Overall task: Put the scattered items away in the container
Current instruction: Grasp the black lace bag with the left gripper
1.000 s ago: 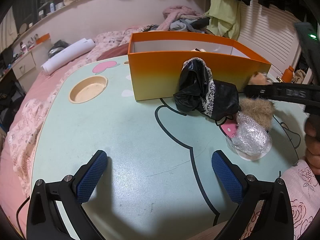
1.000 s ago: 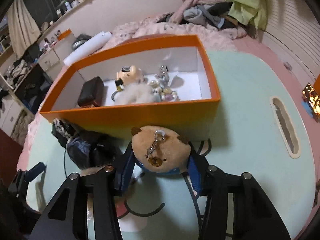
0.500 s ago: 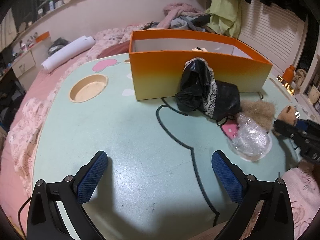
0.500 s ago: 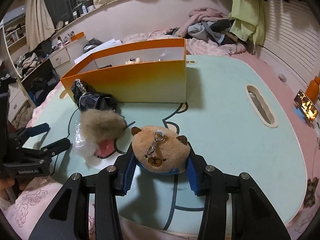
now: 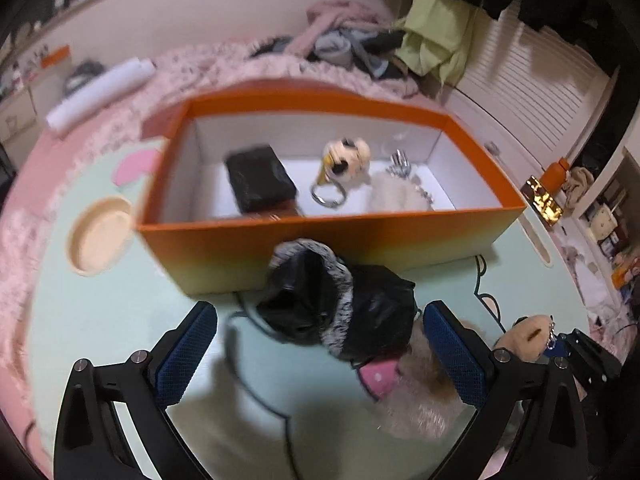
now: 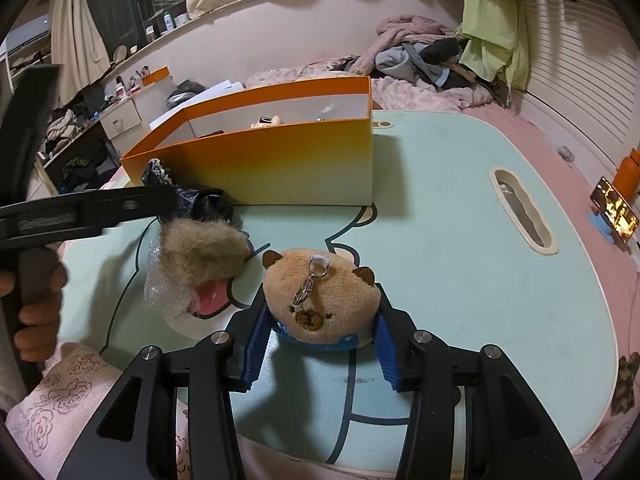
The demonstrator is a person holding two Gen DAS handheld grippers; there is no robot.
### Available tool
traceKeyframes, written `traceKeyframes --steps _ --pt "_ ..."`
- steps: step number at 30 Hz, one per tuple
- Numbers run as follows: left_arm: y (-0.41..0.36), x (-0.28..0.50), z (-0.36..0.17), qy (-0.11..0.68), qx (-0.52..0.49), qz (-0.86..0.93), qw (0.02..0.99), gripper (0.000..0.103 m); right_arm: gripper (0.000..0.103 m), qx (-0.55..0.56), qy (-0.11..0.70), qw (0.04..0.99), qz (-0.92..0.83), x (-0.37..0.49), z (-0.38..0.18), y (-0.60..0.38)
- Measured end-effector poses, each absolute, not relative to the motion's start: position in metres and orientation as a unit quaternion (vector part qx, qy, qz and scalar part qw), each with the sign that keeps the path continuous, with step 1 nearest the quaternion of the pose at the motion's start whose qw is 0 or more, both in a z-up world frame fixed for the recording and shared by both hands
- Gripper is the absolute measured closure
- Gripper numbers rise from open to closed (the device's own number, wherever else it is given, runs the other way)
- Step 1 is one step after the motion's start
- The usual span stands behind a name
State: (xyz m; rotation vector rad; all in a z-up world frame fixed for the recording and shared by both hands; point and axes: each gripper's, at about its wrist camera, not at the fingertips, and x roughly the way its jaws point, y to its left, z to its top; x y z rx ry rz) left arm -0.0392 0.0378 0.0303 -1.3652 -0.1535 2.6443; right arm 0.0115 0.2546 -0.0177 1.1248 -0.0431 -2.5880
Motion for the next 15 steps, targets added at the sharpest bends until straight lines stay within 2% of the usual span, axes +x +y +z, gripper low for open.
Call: traceKeyframes --steps 1,4,5,8,15 --pt "0.038 -0.041 0.026 -0.055 -0.461 0.882 0.082 0.018 0.055 0.393 -0.015 0.159 -0.905 0.011 -0.017 0.255" --pt "0.039 -0.037 0.025 -0.054 -0.455 0.885 0.084 0.04 0.055 0.393 -0.017 0.16 -0.905 0.012 -0.017 0.255" --pt "0.037 -0.036 0.026 -0.059 -0.452 0.886 0.086 0.045 0.055 0.393 -0.018 0.16 -0.905 0.012 -0.017 0.255" --pt "0.029 -0.028 0.03 -0.058 -0.441 0.892 0.082 0.053 0.055 0.393 -0.018 0.16 -0.906 0.012 -0.017 0.256" --pt "0.002 0.013 0.056 -0.066 -0.38 0.921 0.063 0.054 0.055 0.393 -0.018 0.16 -0.906 0.012 -0.017 0.256"
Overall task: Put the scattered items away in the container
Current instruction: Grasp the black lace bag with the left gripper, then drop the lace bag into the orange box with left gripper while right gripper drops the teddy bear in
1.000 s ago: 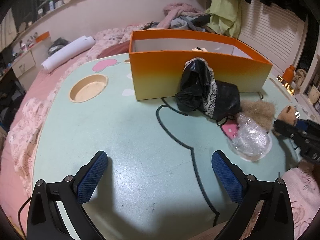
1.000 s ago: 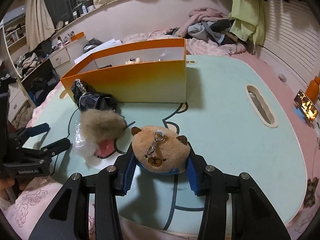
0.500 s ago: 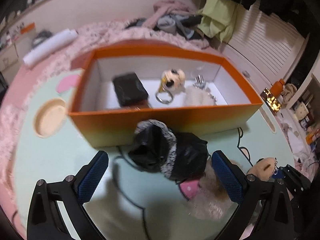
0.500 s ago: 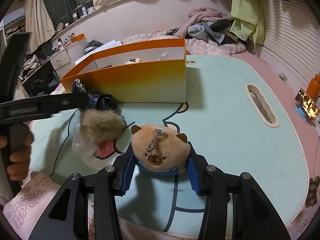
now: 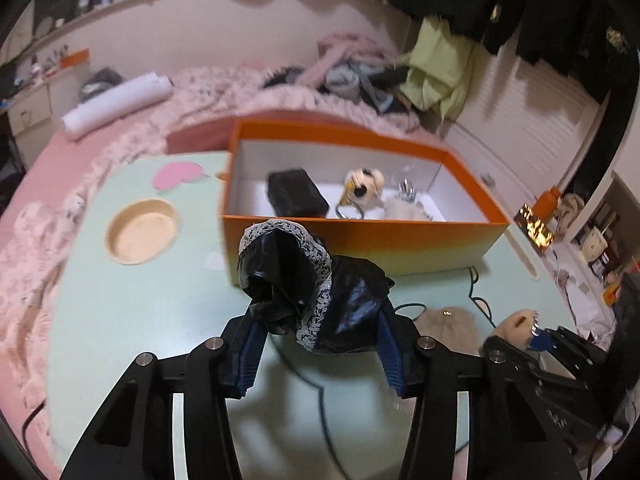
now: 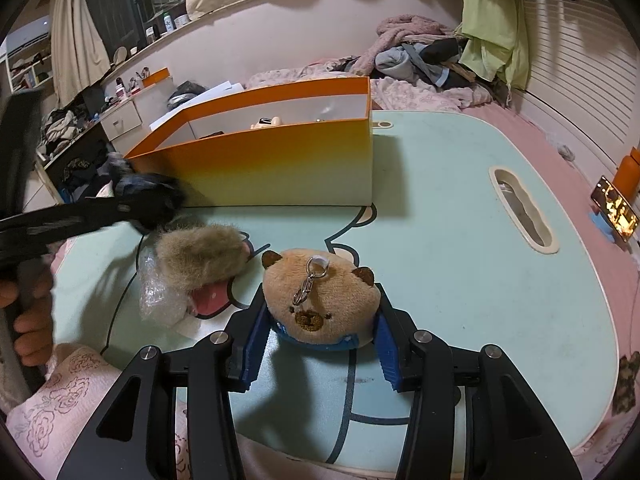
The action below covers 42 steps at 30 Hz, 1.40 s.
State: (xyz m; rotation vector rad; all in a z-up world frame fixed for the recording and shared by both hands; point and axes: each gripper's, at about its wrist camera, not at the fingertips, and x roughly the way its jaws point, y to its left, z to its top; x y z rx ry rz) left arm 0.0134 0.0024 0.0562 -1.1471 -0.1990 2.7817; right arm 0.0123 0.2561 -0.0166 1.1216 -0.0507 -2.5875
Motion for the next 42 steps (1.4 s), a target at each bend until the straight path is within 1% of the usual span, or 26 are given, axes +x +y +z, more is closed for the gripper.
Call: traceKeyframes --steps 3,7,12,16,19,22,26,29,30,31,32,33,34,35,36,37,38,40,42 --pt "0.0 0.03 0.056 -0.05 -0.37 0.926 0.055 0.054 0.055 0.393 -0.017 0.159 -0.906 0.012 -0.017 0.256" --pt "0.001 0.041 0.041 -0.035 -0.386 0.92 0.058 0.054 0.055 0.392 -0.016 0.159 -0.906 0.012 -0.017 0.256" --pt "-0.004 0.039 0.024 -0.039 -0.407 0.911 0.055 0.054 0.055 0.393 -0.012 0.157 -0.906 0.013 -0.016 0.255" --pt "-0.006 0.041 0.027 -0.043 -0.4 0.914 0.056 0.056 0.055 0.393 -0.012 0.156 -0.906 0.013 -0.016 0.255" --pt "0.0 0.044 0.042 -0.03 -0.384 0.92 0.067 0.056 0.055 0.394 -0.007 0.154 -0.906 0.012 -0.014 0.254" --pt "0.007 0.039 0.069 -0.025 -0.362 0.928 0.086 0.056 0.055 0.387 -0.006 0.159 -0.908 0.01 -0.002 0.25" --pt "0.017 0.019 0.117 -0.004 -0.319 0.944 0.088 0.056 0.055 0.35 -0.03 0.175 -0.92 -0.005 0.038 0.244" --pt "0.024 -0.012 0.14 -0.004 -0.31 0.946 0.09 0.056 0.055 0.318 -0.027 0.173 -0.932 -0.023 0.068 0.232" --pt "0.026 -0.025 0.14 -0.005 -0.316 0.945 0.089 0.054 0.055 0.312 -0.024 0.171 -0.934 -0.031 0.075 0.227" --pt "0.028 -0.04 0.137 -0.003 -0.328 0.94 0.088 0.046 0.054 0.311 -0.024 0.169 -0.935 -0.04 0.08 0.222" --pt "0.029 -0.059 0.129 -0.003 -0.348 0.934 0.082 0.041 0.052 0.315 -0.027 0.17 -0.934 -0.052 0.082 0.217" --pt "0.026 -0.069 0.123 -0.007 -0.362 0.93 0.068 0.037 0.046 0.326 -0.033 0.177 -0.928 -0.069 0.081 0.212" --pt "0.022 -0.08 0.117 -0.012 -0.376 0.925 0.05 0.031 0.044 0.347 -0.038 0.17 -0.922 -0.087 0.075 0.21" --pt "0.016 -0.087 0.112 -0.019 -0.386 0.921 0.037 0.029 0.037 0.368 -0.045 0.163 -0.914 -0.101 0.069 0.21" --pt "0.012 -0.088 0.11 -0.027 -0.385 0.922 0.039 0.029 0.034 0.393 -0.058 0.162 -0.903 -0.116 0.06 0.213" --pt "0.007 -0.085 0.109 -0.038 -0.381 0.923 0.045 0.026 0.034 0.409 -0.082 0.164 -0.894 -0.124 0.054 0.219" --pt "0.004 -0.082 0.109 -0.046 -0.375 0.925 0.048 0.019 0.034 0.41 -0.104 0.167 -0.89 -0.125 0.053 0.226" --pt "-0.002 -0.072 0.111 -0.059 -0.354 0.932 0.046 0.009 0.033 0.39 -0.121 0.169 -0.897 -0.114 0.058 0.236" --pt "-0.002 -0.066 0.114 -0.059 -0.339 0.938 0.039 0.008 0.025 0.369 -0.109 0.162 -0.909 -0.103 0.066 0.239"
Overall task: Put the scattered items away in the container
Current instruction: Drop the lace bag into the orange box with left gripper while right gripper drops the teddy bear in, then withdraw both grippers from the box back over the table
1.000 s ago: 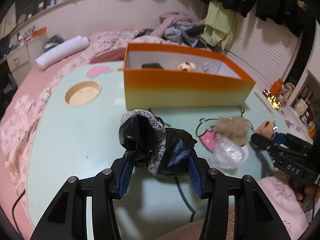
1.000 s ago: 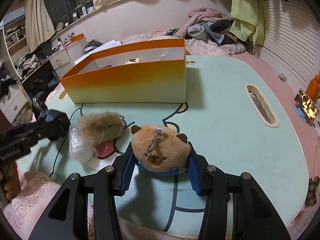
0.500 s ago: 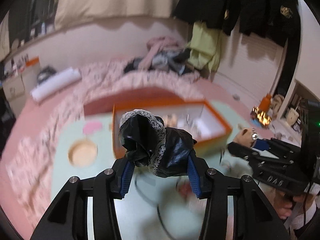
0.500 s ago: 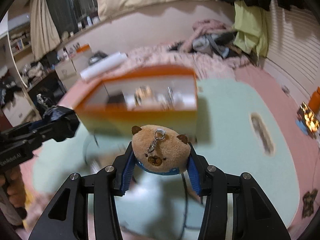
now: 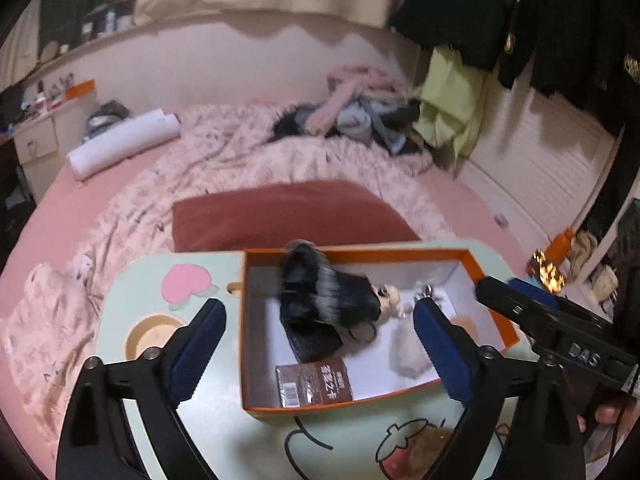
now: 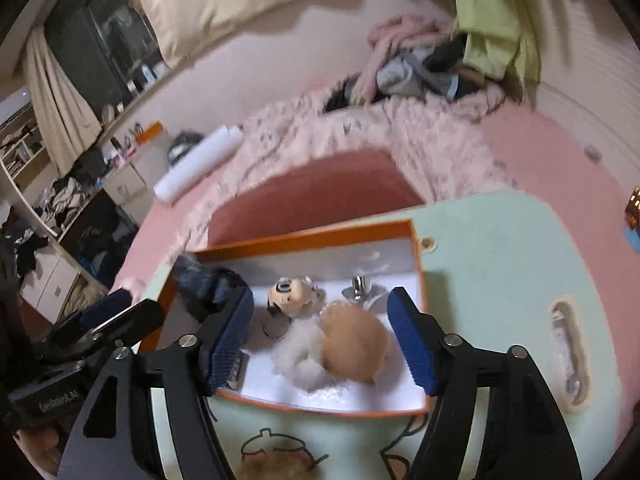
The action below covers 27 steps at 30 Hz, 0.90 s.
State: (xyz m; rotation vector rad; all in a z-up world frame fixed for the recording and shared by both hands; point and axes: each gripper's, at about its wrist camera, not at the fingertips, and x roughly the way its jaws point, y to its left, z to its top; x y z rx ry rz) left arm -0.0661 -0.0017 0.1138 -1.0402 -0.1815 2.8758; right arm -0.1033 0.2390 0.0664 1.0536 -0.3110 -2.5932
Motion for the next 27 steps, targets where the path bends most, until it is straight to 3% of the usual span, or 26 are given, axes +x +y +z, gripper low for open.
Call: traceKeyframes --steps 11,21,22,24,27 --pt "0.005 -0.014 0.111 -0.039 -0.359 0.932 0.044 0.005 0.025 0.336 -0.042 0.161 -0.927 -0.047 0.083 0.235" --pt "0.007 0.026 0.021 -0.003 -0.422 0.906 -0.027 0.004 0.025 0.402 0.03 0.103 -0.909 0.003 0.001 0.242" --pt "0.003 0.022 0.011 -0.007 -0.44 0.897 -0.034 0.0 0.025 0.414 0.036 0.099 -0.904 0.003 -0.009 0.241" --pt "-0.002 0.023 0.009 -0.01 -0.425 0.905 -0.03 0.0 0.01 0.416 0.04 0.097 -0.903 -0.001 -0.022 0.24" --pt "-0.003 0.024 0.007 -0.009 -0.422 0.906 -0.031 0.0 0.003 0.417 0.047 0.106 -0.901 -0.01 -0.03 0.236"
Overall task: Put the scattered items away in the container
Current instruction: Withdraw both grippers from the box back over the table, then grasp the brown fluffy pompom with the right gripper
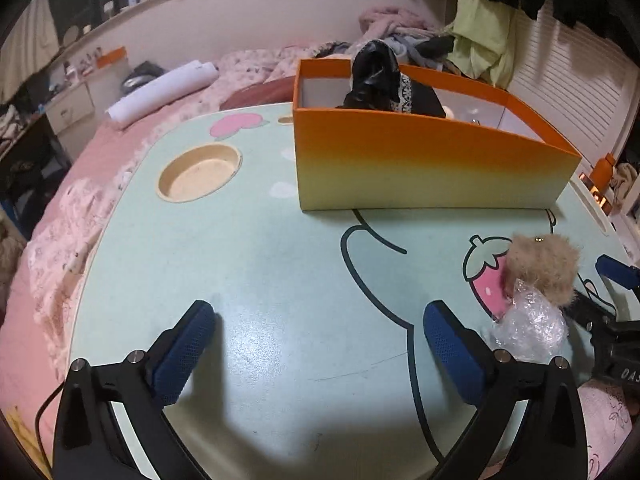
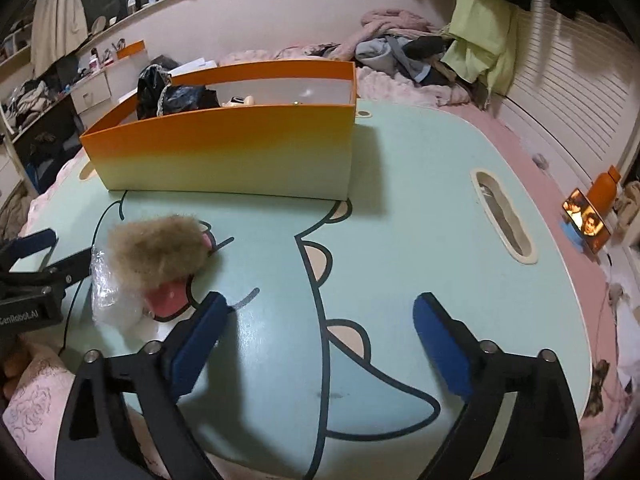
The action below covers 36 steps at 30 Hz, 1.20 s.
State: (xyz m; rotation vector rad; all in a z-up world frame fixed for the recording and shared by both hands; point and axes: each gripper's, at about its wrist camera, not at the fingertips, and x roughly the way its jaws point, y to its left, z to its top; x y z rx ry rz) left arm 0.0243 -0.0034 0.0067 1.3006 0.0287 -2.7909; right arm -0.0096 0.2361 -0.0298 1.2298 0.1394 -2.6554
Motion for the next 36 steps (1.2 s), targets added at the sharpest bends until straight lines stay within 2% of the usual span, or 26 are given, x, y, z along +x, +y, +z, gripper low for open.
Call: traceKeyframes --steps 2,23,26,29,32,36 --pt "-0.003 0.026 0.007 0.01 0.42 -0.907 0.031 0.0 0.001 0.417 0.049 0.113 -0.901 -0.014 -0.036 0.235" --pt "-0.002 0.026 0.016 0.012 0.418 -0.908 0.031 0.0 0.0 0.414 0.046 0.116 -0.902 -0.024 -0.042 0.236" --pt "-0.001 0.025 0.018 0.013 0.417 -0.908 0.031 0.0 0.009 0.396 -0.002 0.14 -0.907 -0.022 -0.025 0.245" --pt "-0.001 0.026 0.019 0.013 0.417 -0.908 0.031 0.0 0.01 0.354 -0.043 0.161 -0.92 -0.021 0.002 0.245" --pt "-0.001 0.026 0.019 0.013 0.417 -0.908 0.03 0.0 0.01 0.343 -0.035 0.188 -0.92 -0.025 0.019 0.221" --pt "-0.001 0.026 0.019 0.013 0.417 -0.908 0.031 0.0 0.026 0.364 -0.005 0.197 -0.91 -0.034 0.01 0.196"
